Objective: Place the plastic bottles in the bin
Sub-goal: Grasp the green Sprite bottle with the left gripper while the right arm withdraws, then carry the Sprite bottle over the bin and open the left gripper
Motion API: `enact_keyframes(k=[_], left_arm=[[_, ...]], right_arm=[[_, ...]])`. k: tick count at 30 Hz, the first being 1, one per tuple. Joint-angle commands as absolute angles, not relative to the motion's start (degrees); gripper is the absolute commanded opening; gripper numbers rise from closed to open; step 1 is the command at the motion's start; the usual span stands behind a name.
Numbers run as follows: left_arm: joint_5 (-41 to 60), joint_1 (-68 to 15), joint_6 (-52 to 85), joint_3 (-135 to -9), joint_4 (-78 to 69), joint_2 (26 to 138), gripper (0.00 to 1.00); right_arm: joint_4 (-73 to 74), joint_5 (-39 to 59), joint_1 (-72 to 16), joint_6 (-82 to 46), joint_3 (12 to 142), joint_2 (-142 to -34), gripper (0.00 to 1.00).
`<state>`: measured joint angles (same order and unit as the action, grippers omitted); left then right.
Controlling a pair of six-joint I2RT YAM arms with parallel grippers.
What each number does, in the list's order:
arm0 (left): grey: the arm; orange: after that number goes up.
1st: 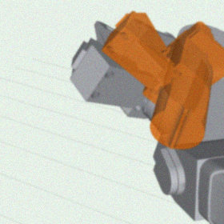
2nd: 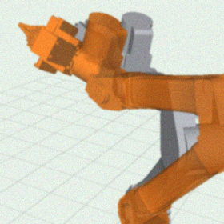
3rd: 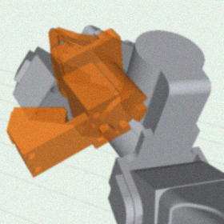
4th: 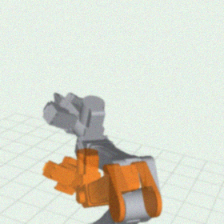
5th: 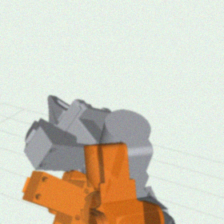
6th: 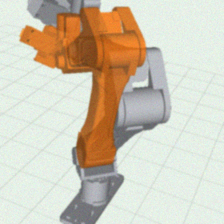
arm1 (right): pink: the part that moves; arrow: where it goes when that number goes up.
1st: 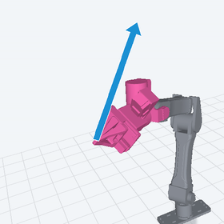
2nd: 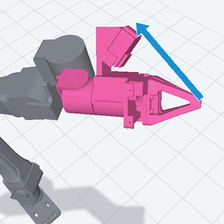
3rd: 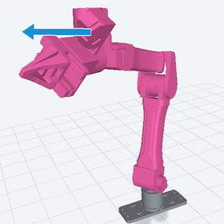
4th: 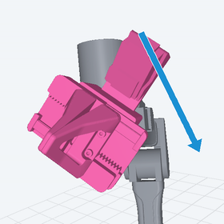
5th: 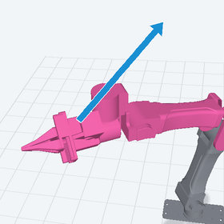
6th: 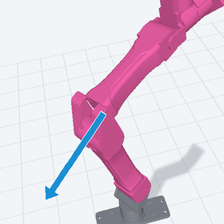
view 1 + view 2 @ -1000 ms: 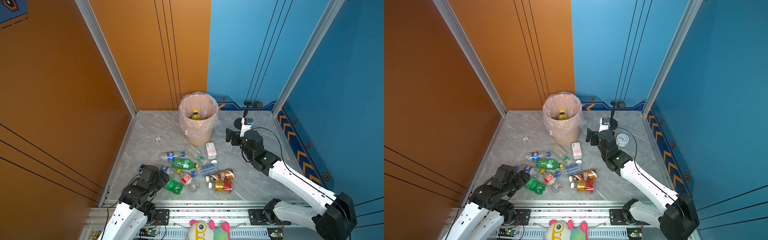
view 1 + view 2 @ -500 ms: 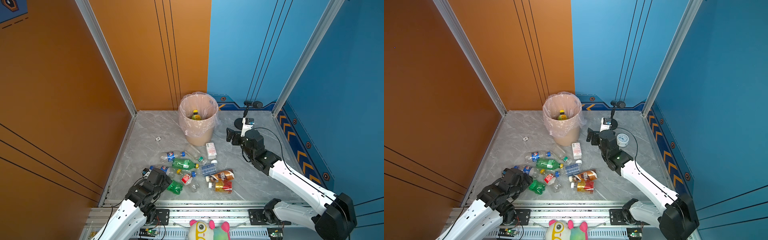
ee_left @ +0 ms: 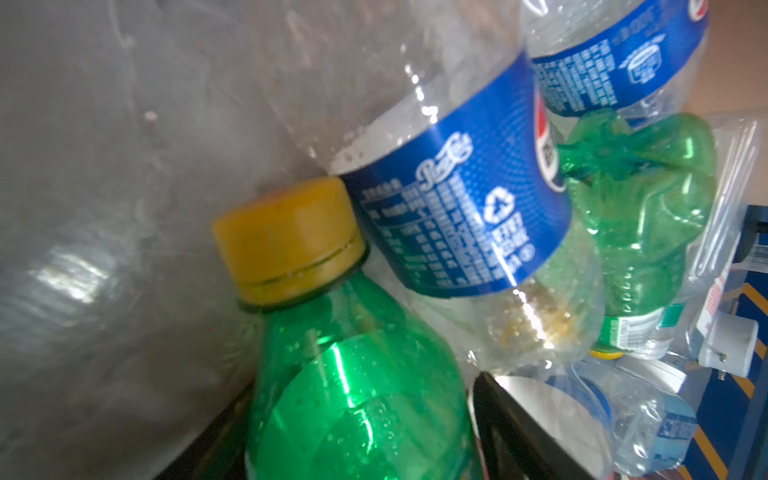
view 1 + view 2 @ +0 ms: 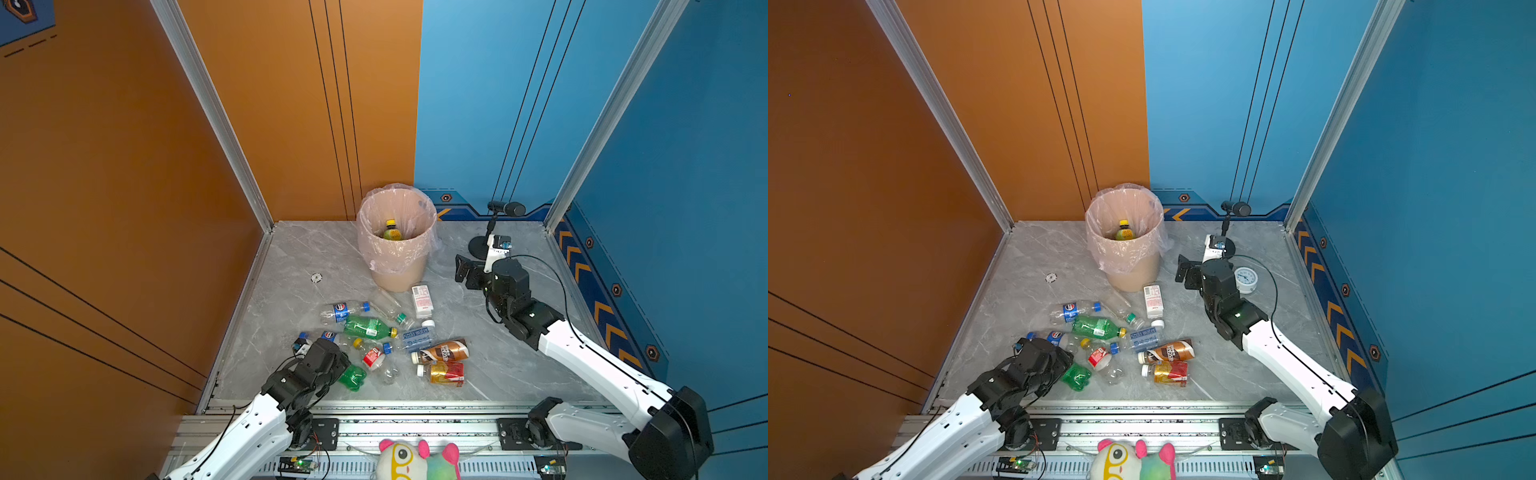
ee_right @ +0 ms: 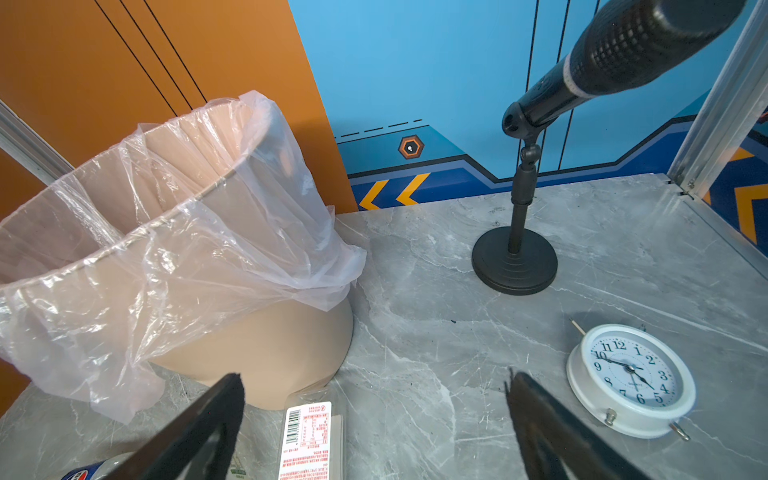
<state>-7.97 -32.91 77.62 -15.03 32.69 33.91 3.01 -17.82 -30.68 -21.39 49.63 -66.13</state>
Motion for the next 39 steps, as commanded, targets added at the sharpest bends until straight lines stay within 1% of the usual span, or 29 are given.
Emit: enact_keyframes(k=[1, 5, 8, 13, 17, 23, 29, 31, 35, 39], left_arm=[[-9.5, -33.6, 79.9, -13.9, 30.7, 33.6, 0.71], [-9.0, -33.8, 80.7, -12.6, 30.2, 31.1, 0.61], [-8.9, -33.9, 81.9, -11.9, 30.9, 28.2, 0.58], [-10.2, -34.0, 81.8, -13.2, 34.2, 23.3, 0.57], [-10.9, -34.0, 80.5, -15.9, 36.2, 21.7, 0.57], [-13.7, -33.9, 72.8, -24.7, 38.3, 22.0, 0.58], [-17.9, -33.8, 59.4, -37.9, 36.6, 28.4, 0.60], [-20.0, -33.7, 50.4, -43.2, 33.8, 31.9, 0.60], [-22.1, -33.1, 35.6, -53.5, 26.4, 41.5, 0.60], [-20.0, -32.7, 25.2, -63.9, 17.1, 53.3, 0.60]], right_arm=[[2.4, -16.8, -30.1, -22.6, 49.3, -66.3, 1.00], [2.1, -16.7, -30.0, -22.6, 49.5, -66.4, 1.00], [2.2, -16.3, -29.8, -22.8, 49.6, -66.5, 1.00], [2.3, -16.1, -29.7, -23.0, 49.2, -66.3, 1.00], [1.9, -16.1, -29.5, -23.0, 48.9, -65.3, 1.00], [1.9, -16.5, -29.3, -23.3, 48.0, -63.9, 1.00], [1.6, -16.3, -28.6, -23.8, 47.4, -63.3, 1.00], [1.7, -16.3, -28.4, -24.1, 47.1, -62.8, 1.00], [1.5, -15.4, -27.8, -24.4, 46.9, -62.6, 1.00], [0.4, -15.3, -27.6, -24.7, 46.6, -61.2, 1.00]])
